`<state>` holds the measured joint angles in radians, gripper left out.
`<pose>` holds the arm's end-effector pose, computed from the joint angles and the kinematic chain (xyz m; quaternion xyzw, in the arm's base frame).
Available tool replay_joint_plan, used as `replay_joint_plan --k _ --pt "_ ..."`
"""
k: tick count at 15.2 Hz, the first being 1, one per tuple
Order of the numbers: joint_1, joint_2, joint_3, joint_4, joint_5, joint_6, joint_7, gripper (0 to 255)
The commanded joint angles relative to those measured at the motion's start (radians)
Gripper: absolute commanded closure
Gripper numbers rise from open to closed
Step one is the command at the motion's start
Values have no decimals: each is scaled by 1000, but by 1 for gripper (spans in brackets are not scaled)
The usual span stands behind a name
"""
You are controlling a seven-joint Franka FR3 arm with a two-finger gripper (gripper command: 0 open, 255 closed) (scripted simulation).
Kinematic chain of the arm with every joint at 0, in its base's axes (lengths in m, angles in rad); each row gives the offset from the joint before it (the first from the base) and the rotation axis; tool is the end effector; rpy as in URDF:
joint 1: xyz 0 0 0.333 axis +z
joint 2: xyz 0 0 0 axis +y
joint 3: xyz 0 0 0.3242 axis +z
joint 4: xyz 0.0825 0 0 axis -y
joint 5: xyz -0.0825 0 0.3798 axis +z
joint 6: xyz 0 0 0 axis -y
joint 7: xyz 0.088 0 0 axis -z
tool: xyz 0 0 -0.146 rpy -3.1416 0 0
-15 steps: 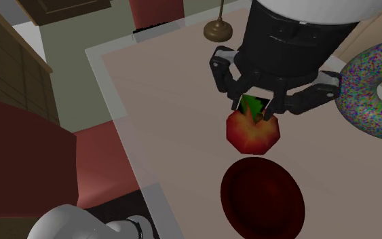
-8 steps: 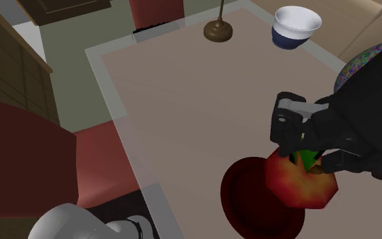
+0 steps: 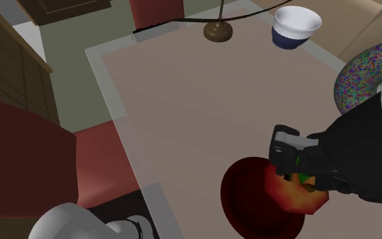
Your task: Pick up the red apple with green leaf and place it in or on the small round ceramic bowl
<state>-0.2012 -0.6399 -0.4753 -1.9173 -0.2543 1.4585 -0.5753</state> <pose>0.2099 -0.3041 0.6655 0.9974 -0.0392 0.0561 0.0216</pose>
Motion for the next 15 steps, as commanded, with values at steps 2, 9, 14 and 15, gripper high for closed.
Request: replay_joint_plan --k 2,9,14,15 --pt "-5 -19 -2 -58 -7 39 6 255" --pt "-19 -59 -12 -180 -26 123 16 255" --pt "-28 -81 -22 -262 -40 184 22 255" --pt "-28 -81 -22 -262 -40 184 22 255"
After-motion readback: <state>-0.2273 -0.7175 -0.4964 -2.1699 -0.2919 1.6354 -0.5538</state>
